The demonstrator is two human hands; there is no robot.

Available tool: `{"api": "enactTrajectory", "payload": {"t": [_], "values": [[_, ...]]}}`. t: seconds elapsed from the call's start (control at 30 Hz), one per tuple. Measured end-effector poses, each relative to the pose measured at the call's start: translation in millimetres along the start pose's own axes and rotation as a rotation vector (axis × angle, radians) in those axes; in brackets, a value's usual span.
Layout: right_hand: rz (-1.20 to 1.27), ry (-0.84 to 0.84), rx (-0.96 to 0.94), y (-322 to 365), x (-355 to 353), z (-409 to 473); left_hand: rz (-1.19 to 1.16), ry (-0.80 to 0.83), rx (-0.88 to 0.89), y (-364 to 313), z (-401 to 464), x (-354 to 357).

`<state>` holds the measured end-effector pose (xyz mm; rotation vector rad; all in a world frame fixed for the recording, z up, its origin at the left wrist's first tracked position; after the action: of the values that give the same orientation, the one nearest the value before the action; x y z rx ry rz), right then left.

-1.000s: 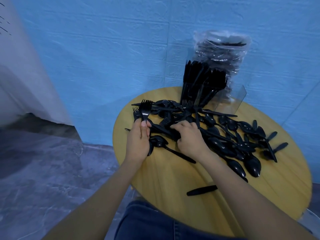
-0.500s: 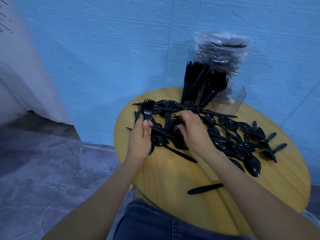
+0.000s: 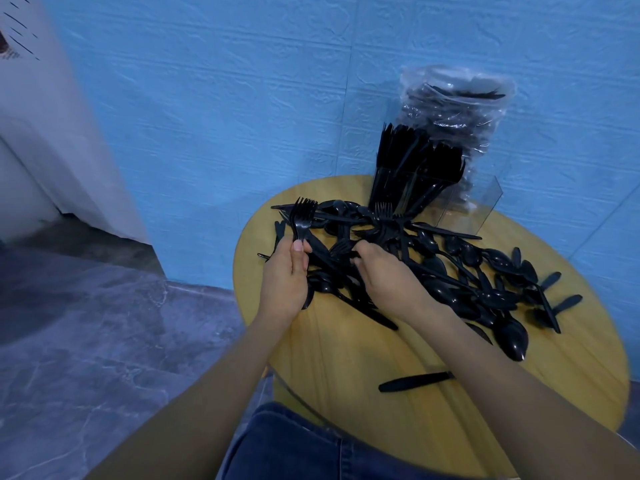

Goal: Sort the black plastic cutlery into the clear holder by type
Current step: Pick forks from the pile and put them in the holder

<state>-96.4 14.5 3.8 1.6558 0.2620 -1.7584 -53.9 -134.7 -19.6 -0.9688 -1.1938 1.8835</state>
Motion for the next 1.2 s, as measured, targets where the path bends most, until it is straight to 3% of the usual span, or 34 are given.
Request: {"api": "enactTrajectory", "payload": {"t": [0.23,0.6,0.8,1.2], "values": [[0.034,0.078,0.042,2,3,-4,0.046,-0.004,0.020,-1,0,-1],[0.168,-0.043,0.196,-9,-11,1,0.039,0.001,0.018,-2,-1,-1],[0.361,-0.148,0.313,-24,-24,-5,0.028,0.022,0.000,-3,0,-1],[0.560,-0.271,0.364,-38,-58,-20,0.012,0.073,-0.019,-5,2,3]]}}
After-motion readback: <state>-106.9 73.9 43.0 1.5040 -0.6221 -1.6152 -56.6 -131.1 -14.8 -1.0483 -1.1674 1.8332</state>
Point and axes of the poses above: each hand's wrist, its own z-axis towards the middle knuckle, its own x-axis out of the palm, y = z × x, the point moved 5 cm from there along z, towards the middle knuckle, and after that the axes turned 3 degrees about -x, right-handed, at the moved point
